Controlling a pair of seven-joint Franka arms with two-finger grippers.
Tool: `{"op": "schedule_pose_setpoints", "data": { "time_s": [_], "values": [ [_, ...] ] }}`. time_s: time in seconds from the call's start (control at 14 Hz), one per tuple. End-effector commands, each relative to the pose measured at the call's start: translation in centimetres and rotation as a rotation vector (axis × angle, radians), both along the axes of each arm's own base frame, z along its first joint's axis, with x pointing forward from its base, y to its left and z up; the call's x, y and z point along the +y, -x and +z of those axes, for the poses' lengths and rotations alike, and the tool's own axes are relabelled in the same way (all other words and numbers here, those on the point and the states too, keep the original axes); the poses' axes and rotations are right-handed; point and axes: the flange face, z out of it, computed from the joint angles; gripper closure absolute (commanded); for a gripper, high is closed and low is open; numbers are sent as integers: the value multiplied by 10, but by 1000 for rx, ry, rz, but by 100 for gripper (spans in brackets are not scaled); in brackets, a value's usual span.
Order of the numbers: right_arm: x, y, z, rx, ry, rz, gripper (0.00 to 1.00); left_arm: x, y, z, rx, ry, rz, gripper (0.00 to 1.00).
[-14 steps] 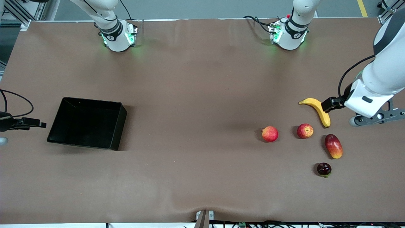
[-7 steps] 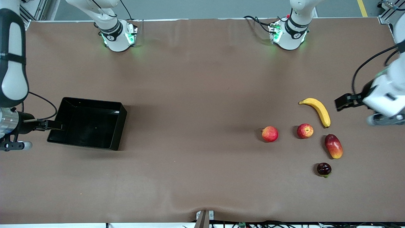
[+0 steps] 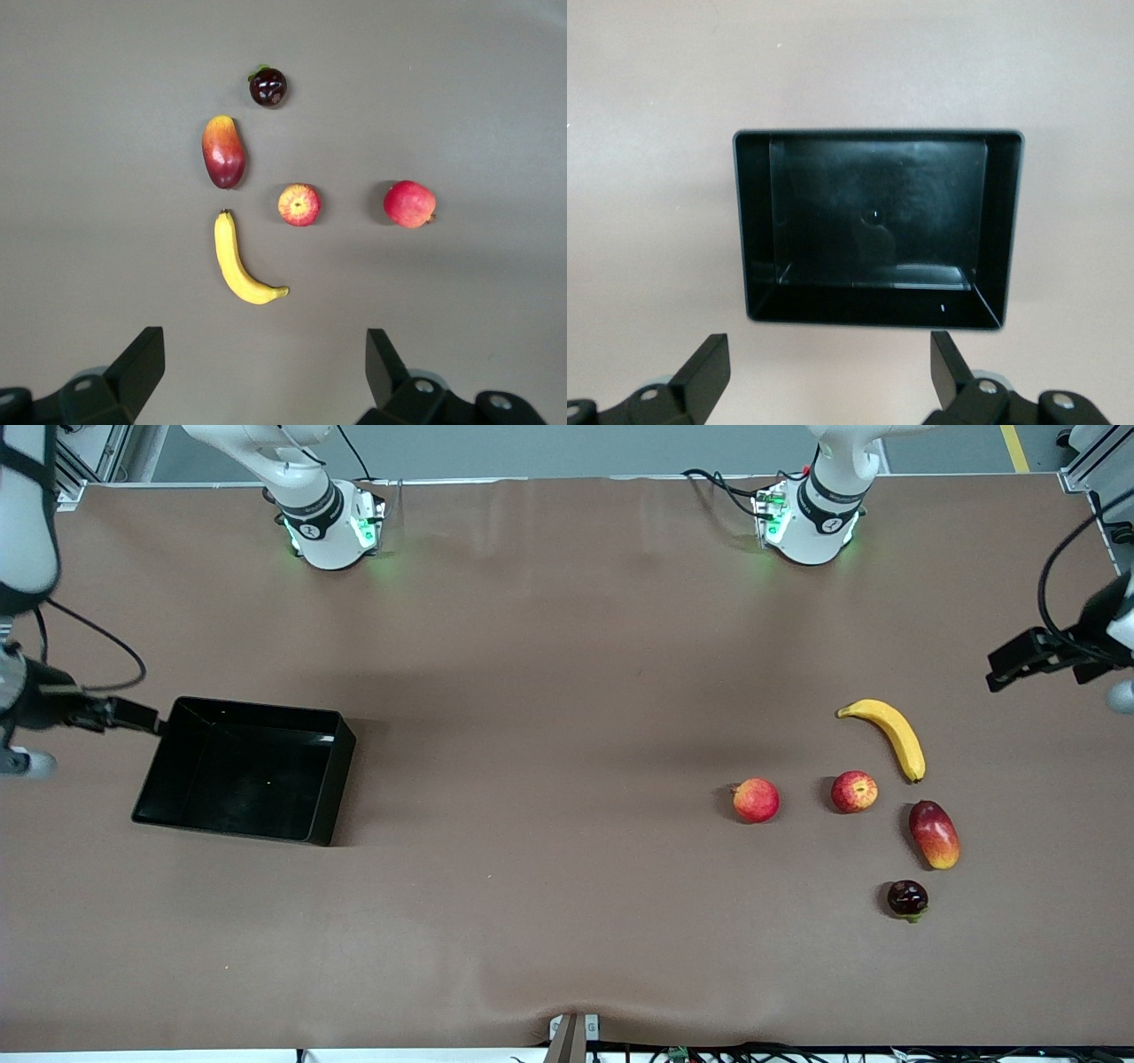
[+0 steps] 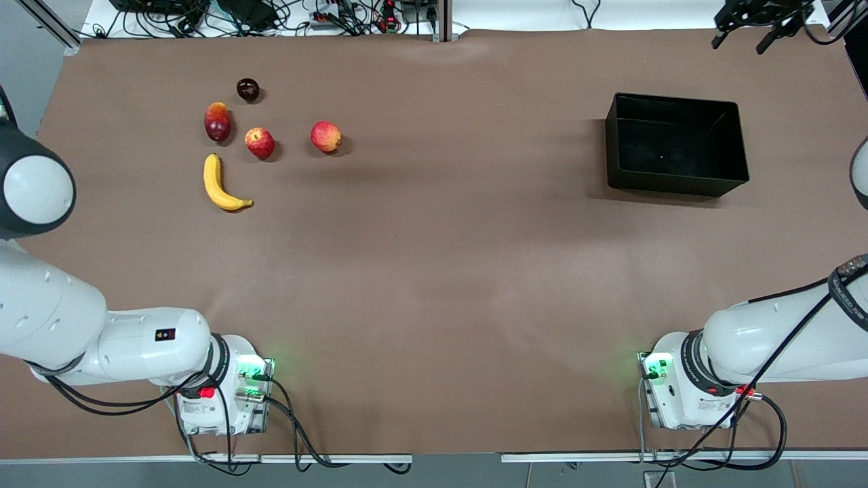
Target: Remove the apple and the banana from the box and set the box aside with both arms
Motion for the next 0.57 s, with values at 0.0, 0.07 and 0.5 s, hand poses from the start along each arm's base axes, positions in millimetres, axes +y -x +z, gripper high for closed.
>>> {"op": "schedule_pose_setpoints", "data": {
  "time_s": [0.0, 0.07, 0.5],
  "values": [
    [6, 10, 27, 6, 14, -8, 0, 6, 31, 3, -12, 19, 7, 0],
    [9, 11, 35, 11, 21, 0, 0, 4, 37, 5, -26, 37, 5, 0],
    [50, 30, 71, 10, 61, 117, 0, -2, 85, 10, -37, 44, 45, 0]
  ]
}}
